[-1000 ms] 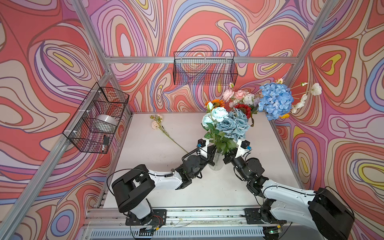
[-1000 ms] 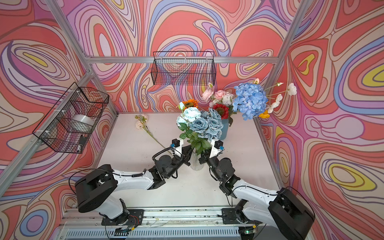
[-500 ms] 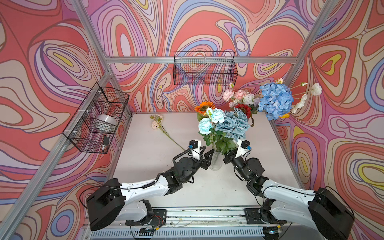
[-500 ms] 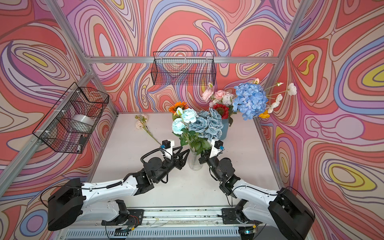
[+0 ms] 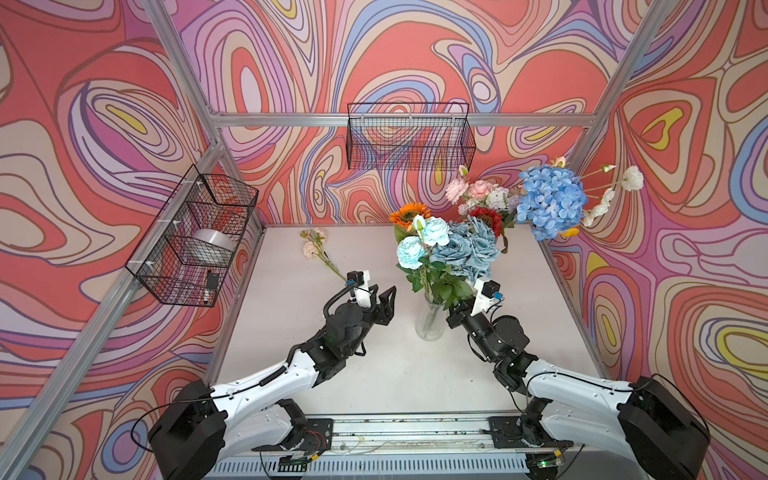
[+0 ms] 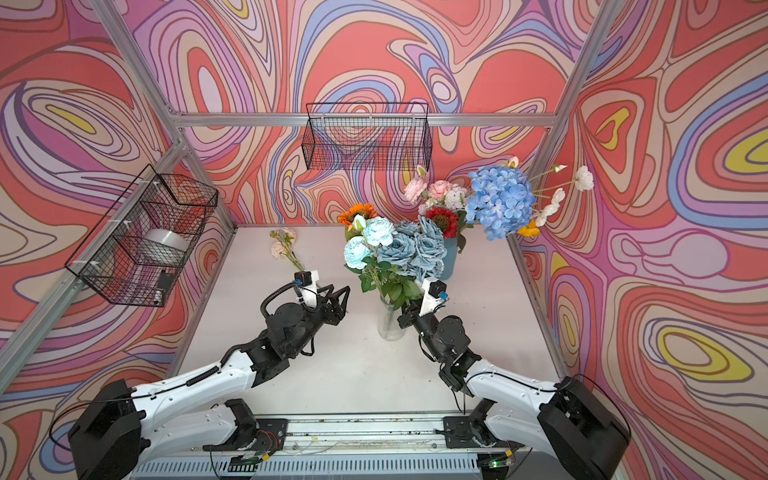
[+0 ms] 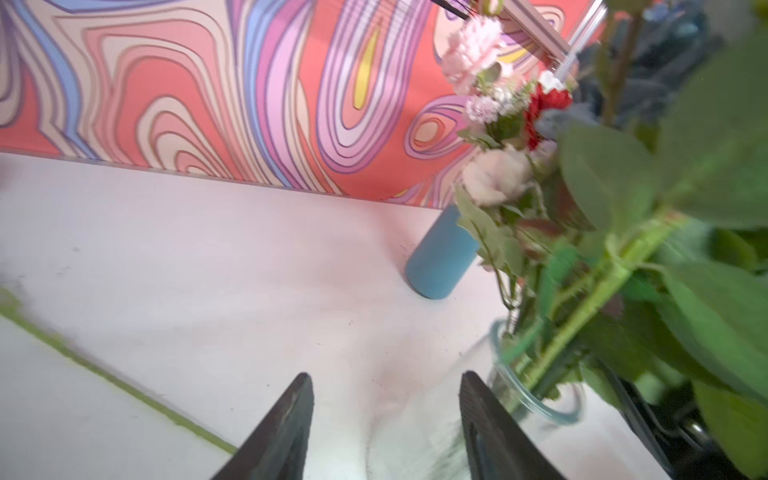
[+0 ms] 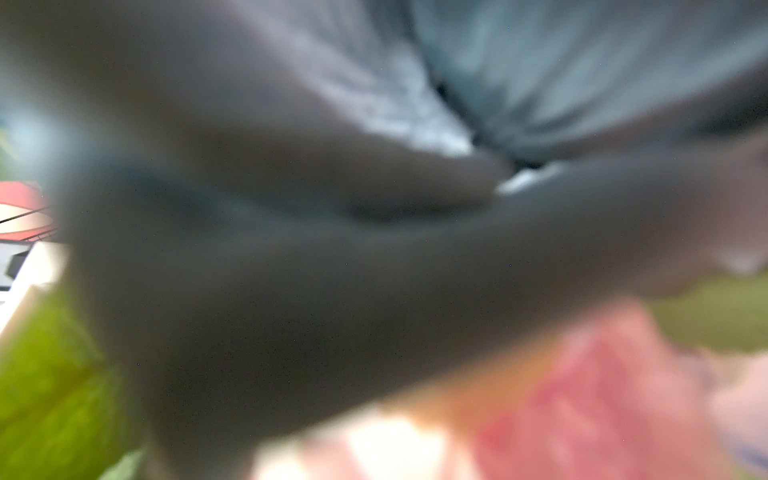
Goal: Arrange the flowers into the vase
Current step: 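Move the left gripper back to the cream rose on the table and grasp it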
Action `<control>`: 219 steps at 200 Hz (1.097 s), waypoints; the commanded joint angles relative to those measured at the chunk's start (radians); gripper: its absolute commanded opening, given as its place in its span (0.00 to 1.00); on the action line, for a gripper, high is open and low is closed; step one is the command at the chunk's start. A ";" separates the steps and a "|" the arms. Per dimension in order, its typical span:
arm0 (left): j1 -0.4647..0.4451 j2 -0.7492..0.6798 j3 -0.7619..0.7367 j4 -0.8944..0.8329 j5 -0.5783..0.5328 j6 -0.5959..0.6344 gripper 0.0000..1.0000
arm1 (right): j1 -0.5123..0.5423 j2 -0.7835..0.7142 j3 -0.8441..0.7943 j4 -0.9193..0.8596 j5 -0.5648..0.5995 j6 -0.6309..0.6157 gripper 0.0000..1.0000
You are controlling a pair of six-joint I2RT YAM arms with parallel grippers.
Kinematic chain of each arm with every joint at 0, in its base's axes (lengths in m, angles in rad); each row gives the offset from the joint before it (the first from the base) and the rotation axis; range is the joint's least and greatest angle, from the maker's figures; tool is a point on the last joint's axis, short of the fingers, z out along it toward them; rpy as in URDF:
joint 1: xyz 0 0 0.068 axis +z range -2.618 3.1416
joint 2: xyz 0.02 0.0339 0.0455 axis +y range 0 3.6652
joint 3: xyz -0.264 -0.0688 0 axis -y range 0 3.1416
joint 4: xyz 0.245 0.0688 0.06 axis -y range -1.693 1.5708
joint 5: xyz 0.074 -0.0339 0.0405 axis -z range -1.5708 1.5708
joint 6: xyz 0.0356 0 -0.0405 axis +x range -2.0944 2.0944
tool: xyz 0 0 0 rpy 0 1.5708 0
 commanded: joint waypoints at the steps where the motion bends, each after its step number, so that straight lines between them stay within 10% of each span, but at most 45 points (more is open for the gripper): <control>1: 0.068 -0.026 0.005 -0.124 0.003 -0.038 0.61 | 0.000 -0.026 -0.008 0.004 0.001 -0.010 0.11; 117: 0.574 0.305 0.206 -0.331 0.303 -0.245 0.83 | 0.000 -0.128 -0.041 -0.086 -0.005 -0.029 0.46; 219: 0.631 0.844 0.767 -0.718 0.283 -0.158 0.81 | -0.001 -0.325 -0.018 -0.489 -0.062 -0.137 0.79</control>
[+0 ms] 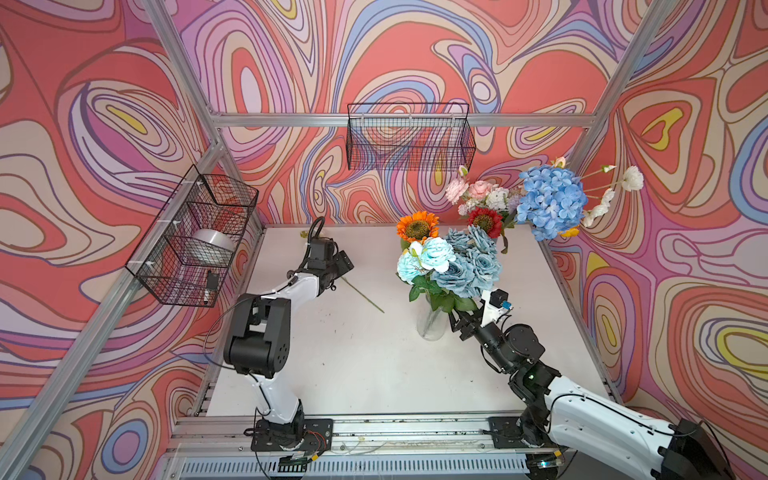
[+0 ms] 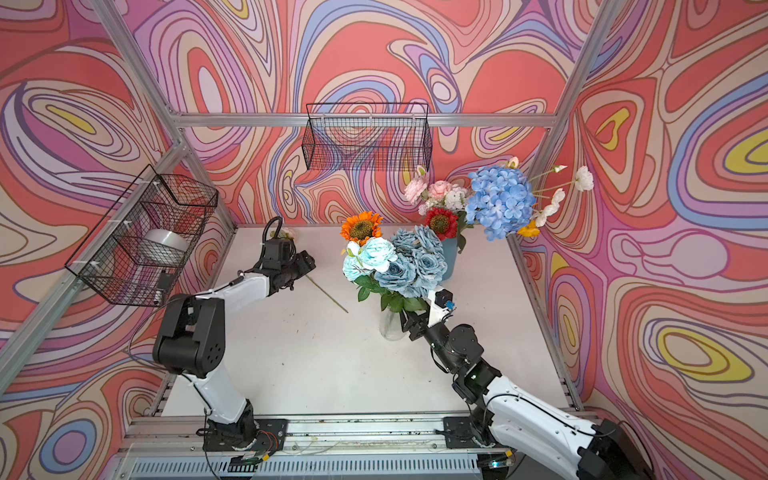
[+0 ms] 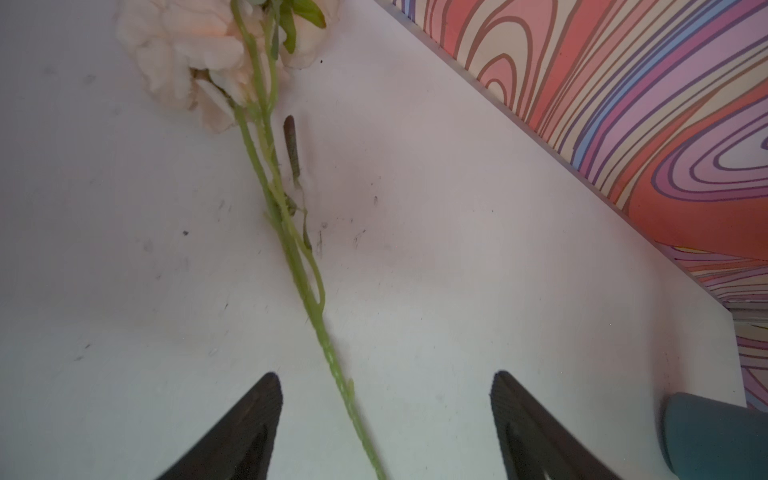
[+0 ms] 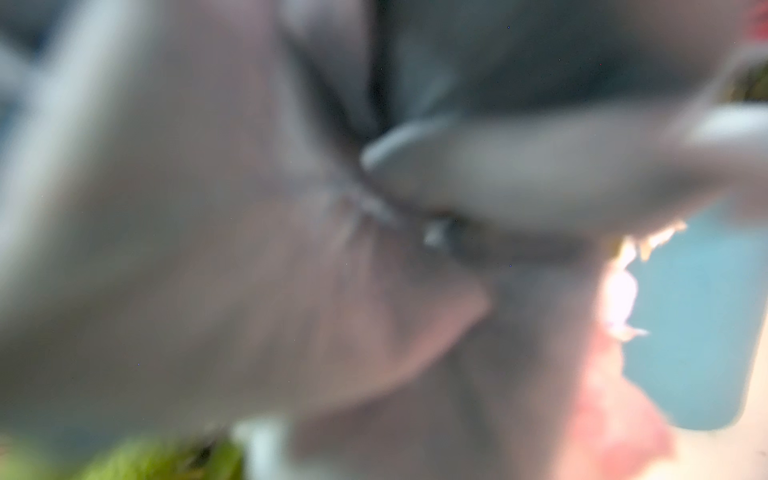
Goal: Arrange the flowers into the vase
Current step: 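Move the left gripper back to the cream rose on the table and grasp it, then lift the cream rose with the left gripper and carry it toward the vase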
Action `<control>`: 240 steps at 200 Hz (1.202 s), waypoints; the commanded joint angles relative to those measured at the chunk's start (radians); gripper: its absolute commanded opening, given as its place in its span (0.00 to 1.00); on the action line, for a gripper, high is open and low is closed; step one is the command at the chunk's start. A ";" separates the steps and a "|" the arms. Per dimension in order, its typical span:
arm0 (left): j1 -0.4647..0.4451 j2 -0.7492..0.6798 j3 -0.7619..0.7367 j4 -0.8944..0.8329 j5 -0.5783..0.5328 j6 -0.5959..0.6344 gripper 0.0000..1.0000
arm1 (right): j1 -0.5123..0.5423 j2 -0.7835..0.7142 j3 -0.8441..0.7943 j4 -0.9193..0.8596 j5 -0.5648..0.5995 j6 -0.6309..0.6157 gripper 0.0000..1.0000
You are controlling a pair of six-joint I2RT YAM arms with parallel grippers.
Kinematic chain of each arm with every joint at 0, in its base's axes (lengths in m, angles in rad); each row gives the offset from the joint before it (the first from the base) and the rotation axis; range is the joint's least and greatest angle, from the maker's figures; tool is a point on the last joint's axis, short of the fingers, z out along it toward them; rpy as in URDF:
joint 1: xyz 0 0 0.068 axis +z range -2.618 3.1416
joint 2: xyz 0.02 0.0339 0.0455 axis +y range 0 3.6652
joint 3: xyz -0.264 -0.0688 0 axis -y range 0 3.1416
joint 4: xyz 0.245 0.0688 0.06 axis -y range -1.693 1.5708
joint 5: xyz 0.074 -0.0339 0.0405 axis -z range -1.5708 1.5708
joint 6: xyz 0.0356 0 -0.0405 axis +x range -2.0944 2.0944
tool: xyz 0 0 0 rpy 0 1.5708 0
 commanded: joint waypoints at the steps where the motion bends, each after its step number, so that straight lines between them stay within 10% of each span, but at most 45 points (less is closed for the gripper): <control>1: 0.007 0.084 0.099 -0.188 -0.036 0.032 0.81 | 0.000 -0.024 0.024 -0.135 -0.028 -0.035 0.79; 95: 0.036 0.274 0.289 -0.320 -0.094 0.066 0.73 | -0.001 0.051 0.056 -0.099 -0.126 -0.110 0.85; 172: 0.050 0.296 0.284 -0.278 -0.033 0.075 0.00 | -0.001 0.033 0.064 -0.122 -0.107 -0.087 0.94; 240: 0.050 0.014 0.009 -0.025 0.055 -0.019 0.00 | -0.002 -0.080 -0.020 -0.129 -0.063 -0.047 0.95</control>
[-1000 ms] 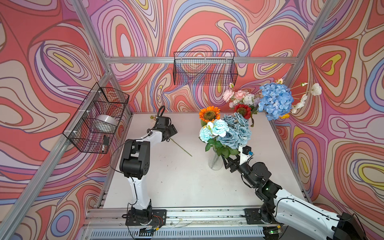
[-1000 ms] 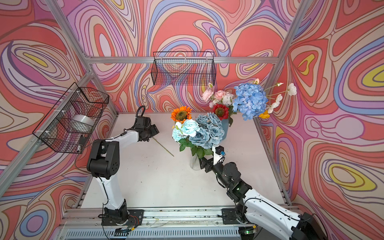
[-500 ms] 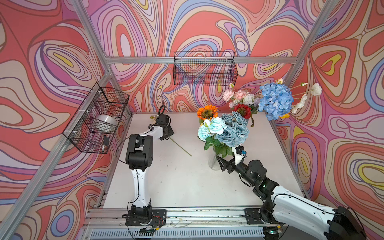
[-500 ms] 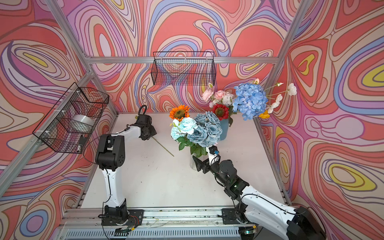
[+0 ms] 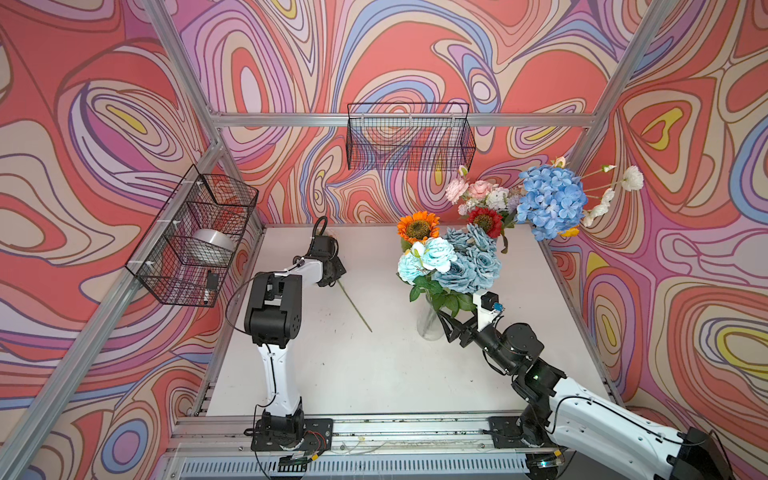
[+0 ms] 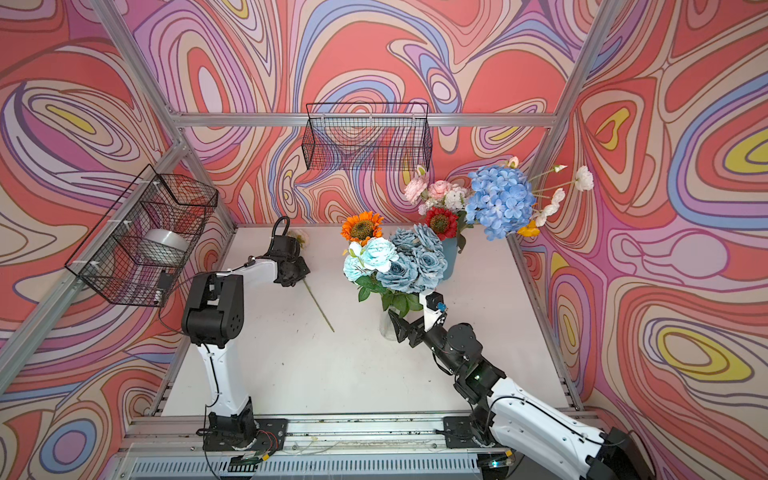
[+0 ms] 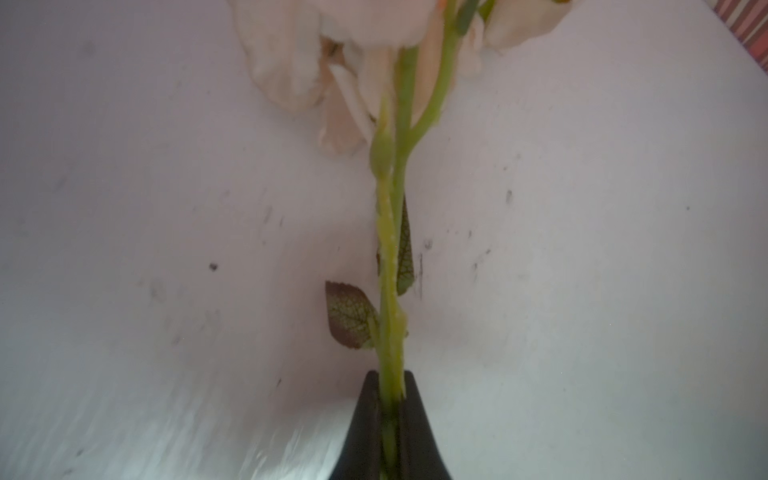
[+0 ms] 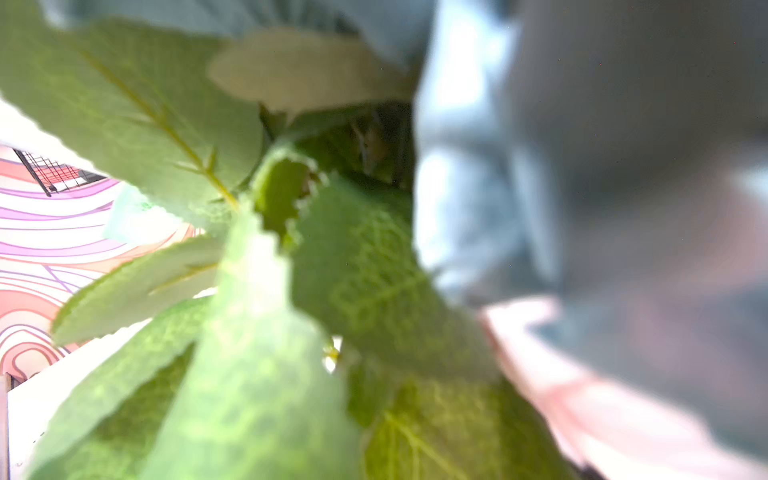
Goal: Arrange the flowers into the vase
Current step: 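Lift the cream rose with the left gripper and carry it toward the vase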
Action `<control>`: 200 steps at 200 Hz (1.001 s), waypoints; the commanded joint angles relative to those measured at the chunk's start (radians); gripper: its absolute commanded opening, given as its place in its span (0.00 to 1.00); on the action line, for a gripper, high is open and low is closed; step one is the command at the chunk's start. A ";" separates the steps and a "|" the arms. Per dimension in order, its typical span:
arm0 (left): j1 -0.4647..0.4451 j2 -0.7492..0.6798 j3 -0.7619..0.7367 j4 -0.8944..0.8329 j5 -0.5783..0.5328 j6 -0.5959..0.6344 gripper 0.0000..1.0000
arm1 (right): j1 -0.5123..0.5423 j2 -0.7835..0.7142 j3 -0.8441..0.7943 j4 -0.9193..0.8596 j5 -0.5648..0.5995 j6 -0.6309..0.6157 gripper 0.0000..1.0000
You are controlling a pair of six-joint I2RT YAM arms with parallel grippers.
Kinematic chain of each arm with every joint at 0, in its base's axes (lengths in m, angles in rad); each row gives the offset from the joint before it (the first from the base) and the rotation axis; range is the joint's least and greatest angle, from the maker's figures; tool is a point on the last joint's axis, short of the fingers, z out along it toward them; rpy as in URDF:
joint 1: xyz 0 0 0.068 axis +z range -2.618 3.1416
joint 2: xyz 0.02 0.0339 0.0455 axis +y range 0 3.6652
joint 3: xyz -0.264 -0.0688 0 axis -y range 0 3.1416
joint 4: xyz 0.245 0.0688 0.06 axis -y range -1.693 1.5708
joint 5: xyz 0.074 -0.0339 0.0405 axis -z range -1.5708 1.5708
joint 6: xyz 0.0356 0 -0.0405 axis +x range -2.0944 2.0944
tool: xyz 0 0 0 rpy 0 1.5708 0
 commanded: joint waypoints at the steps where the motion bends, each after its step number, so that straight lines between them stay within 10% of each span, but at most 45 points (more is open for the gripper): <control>1: 0.005 -0.126 -0.084 0.132 0.063 -0.066 0.00 | -0.001 -0.018 -0.025 0.003 0.025 0.017 0.95; 85: -0.039 -0.599 -0.507 0.448 0.154 -0.231 0.00 | -0.001 0.140 0.024 0.175 0.151 0.053 0.95; 200: -0.439 -1.261 -0.815 0.793 -0.310 -0.124 0.00 | 0.000 0.239 0.060 0.295 0.237 0.136 0.89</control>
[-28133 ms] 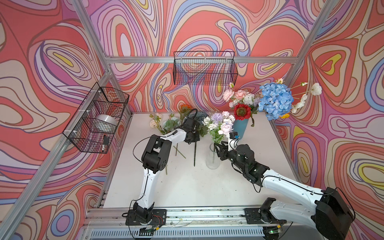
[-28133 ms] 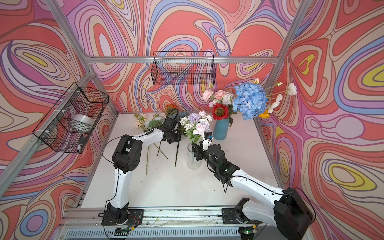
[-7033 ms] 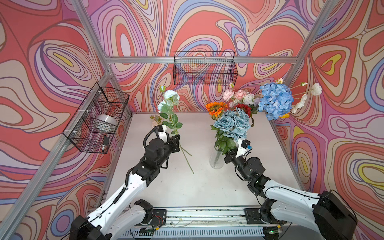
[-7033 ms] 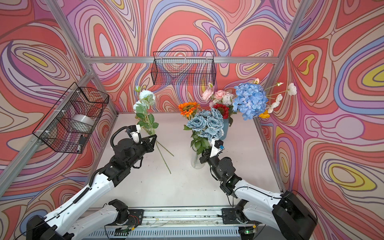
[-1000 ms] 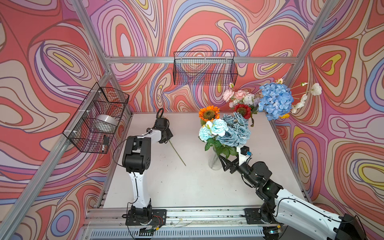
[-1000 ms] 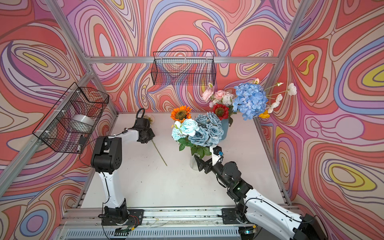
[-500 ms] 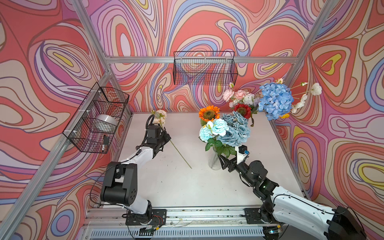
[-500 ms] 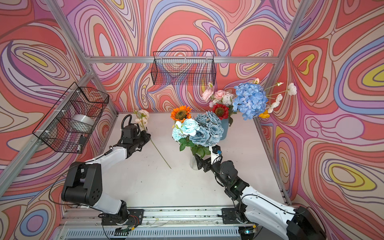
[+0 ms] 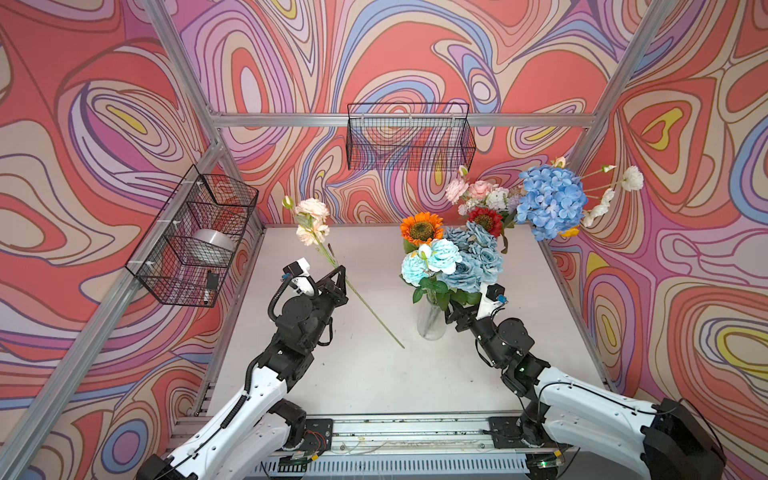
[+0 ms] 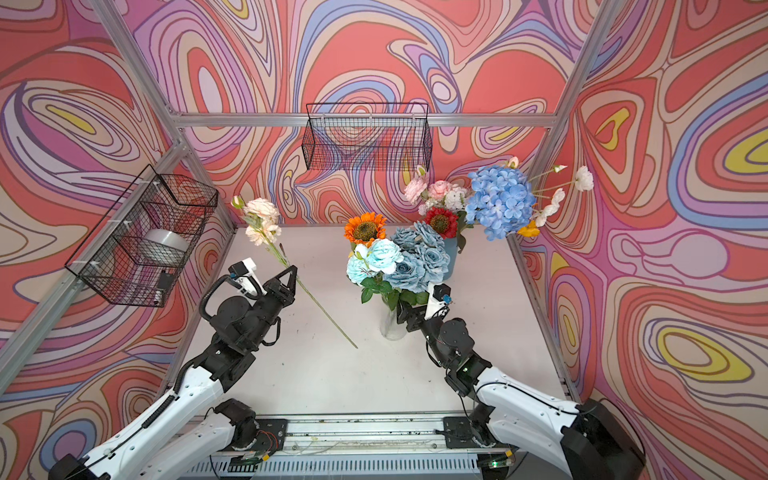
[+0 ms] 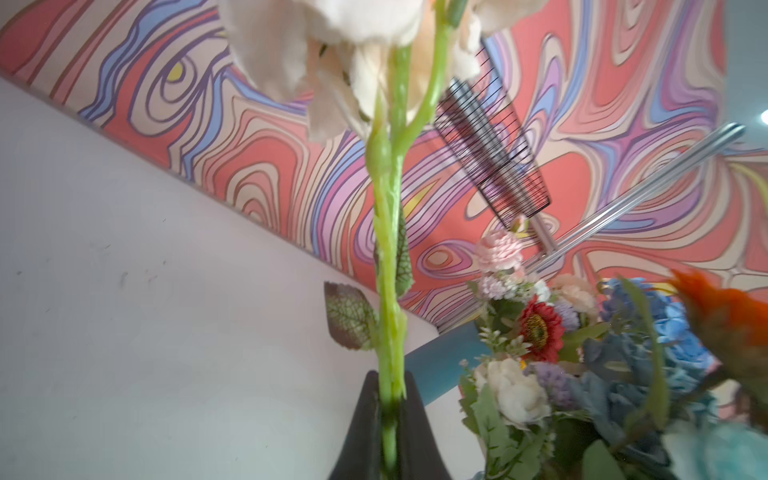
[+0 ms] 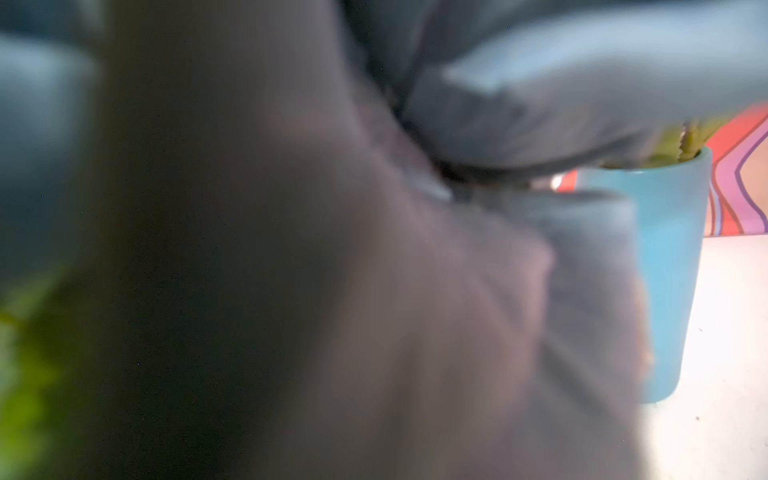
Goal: Arrange the flowers into the vase
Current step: 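Lift the cream rose with the left gripper and carry it toward the vase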
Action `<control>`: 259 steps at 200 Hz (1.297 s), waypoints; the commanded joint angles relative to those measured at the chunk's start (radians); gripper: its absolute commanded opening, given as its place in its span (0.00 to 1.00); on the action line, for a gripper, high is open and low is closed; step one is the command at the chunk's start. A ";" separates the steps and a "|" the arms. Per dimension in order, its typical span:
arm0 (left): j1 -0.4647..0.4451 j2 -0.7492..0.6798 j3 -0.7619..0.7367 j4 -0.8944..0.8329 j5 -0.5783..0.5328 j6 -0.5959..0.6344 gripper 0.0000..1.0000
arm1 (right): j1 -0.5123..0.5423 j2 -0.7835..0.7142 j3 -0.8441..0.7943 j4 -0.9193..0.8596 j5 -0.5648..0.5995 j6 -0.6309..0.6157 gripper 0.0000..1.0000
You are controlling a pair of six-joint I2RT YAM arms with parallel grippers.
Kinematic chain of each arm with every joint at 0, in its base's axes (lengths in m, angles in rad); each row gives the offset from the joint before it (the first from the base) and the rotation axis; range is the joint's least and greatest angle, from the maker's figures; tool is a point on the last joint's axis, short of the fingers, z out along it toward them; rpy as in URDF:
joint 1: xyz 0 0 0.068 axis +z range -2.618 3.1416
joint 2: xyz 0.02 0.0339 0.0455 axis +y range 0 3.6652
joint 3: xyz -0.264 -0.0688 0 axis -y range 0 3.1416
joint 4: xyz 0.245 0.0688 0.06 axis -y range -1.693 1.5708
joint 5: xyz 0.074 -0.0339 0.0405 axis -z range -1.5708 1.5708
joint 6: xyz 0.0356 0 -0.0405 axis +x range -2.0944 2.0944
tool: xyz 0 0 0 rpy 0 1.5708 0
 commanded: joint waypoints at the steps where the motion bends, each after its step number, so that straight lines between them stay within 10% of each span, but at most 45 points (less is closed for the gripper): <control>1: -0.047 -0.030 -0.030 0.183 -0.101 0.054 0.00 | 0.000 0.010 0.028 0.035 0.010 0.029 0.89; 79: -0.223 0.184 -0.015 0.915 -0.061 0.319 0.00 | 0.000 0.023 0.034 0.033 -0.012 0.056 0.87; 259: -0.250 0.445 0.182 0.917 0.074 0.556 0.00 | 0.000 0.024 0.019 0.033 -0.042 0.056 0.87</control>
